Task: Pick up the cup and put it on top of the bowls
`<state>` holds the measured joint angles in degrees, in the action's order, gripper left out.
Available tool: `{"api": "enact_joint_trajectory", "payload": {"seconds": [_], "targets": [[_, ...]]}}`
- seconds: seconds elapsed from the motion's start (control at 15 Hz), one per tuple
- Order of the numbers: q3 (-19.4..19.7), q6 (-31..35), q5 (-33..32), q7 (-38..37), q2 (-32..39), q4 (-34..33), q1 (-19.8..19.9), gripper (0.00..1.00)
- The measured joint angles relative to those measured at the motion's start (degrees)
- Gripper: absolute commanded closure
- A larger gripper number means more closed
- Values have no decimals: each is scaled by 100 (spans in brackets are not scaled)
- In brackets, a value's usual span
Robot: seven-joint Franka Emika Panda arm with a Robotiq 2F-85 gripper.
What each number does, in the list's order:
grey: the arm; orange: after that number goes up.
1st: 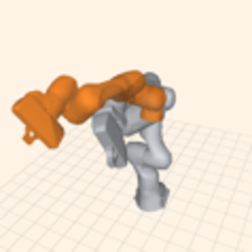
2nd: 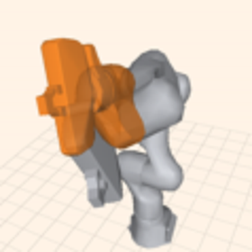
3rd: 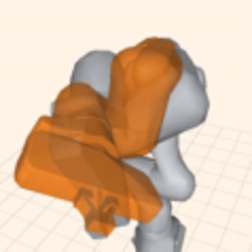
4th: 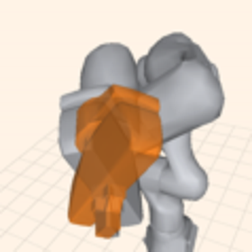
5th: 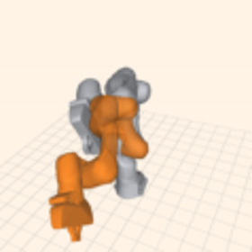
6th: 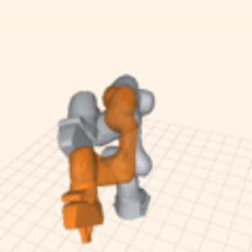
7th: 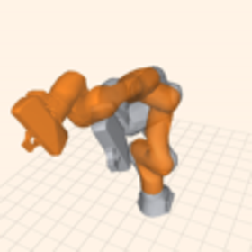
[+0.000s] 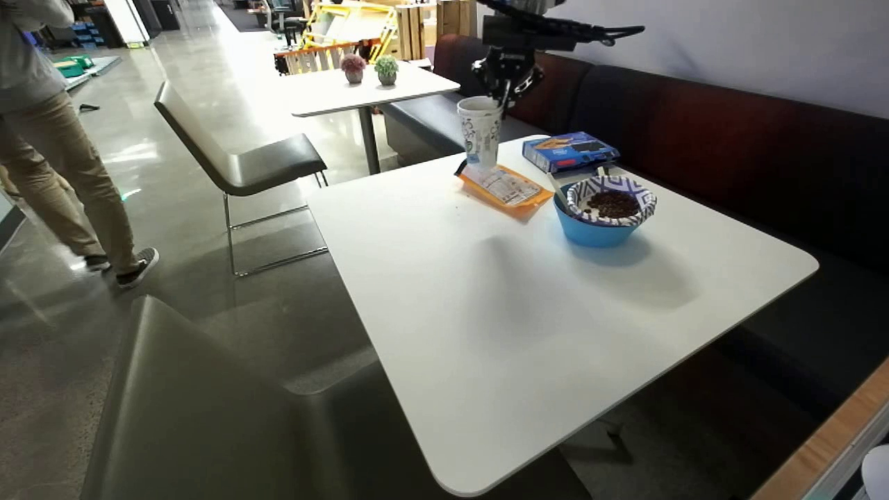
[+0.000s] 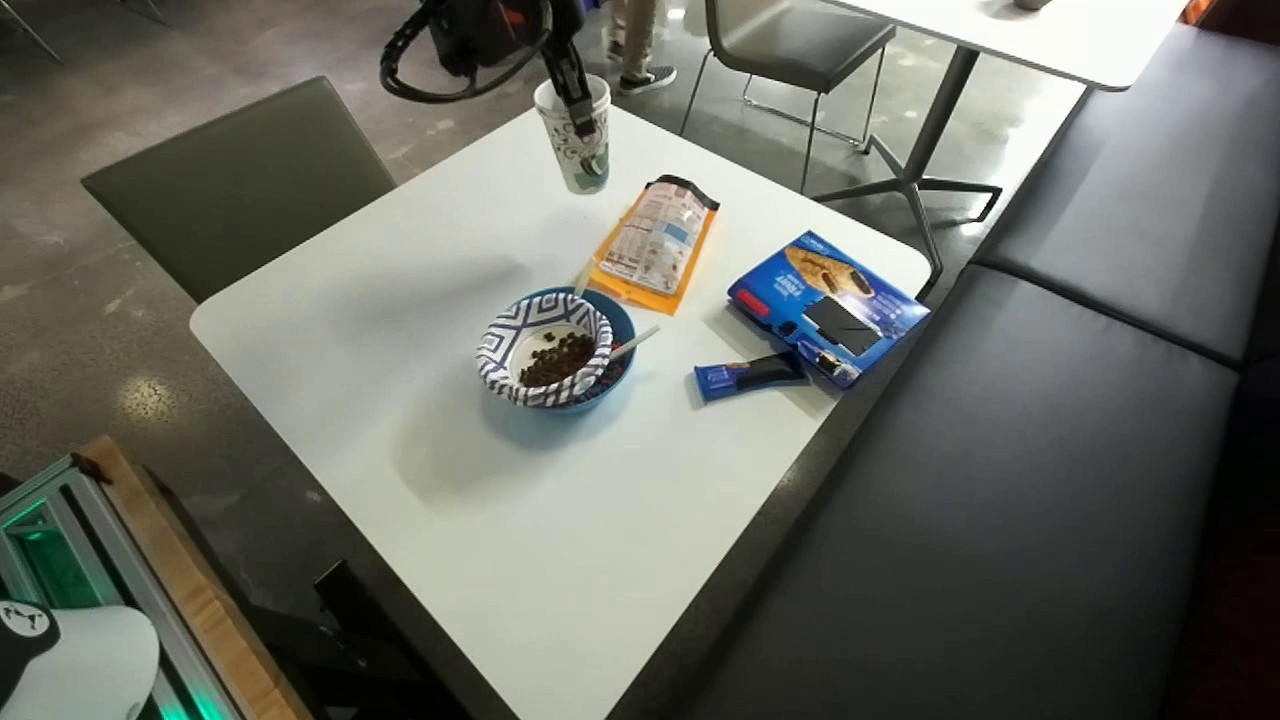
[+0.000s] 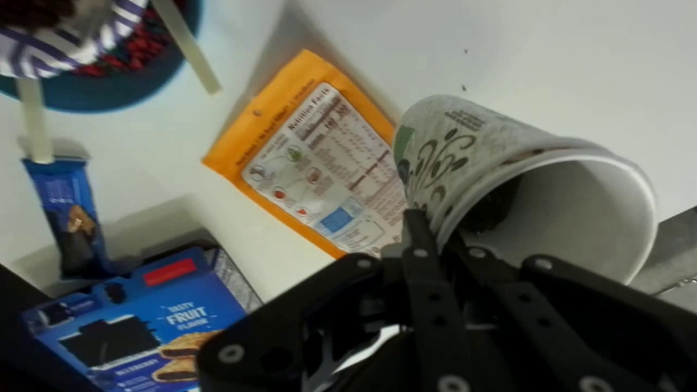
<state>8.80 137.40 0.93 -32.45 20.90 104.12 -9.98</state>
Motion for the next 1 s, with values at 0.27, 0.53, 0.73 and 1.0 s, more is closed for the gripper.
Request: {"api": "enact_joint_trajectory", "payload": {"seconds": [0.27,0.53,0.73,1.0], "targets": [[-55,-841,310,196,-762,608,502,99],[-101,-1570,1025,1315,-1304,953,1059,99],[-89,-1878,1092,2050,-1372,1070,1399,95],[-108,-1883,1095,2195,-1355,1126,1444,95]]}}
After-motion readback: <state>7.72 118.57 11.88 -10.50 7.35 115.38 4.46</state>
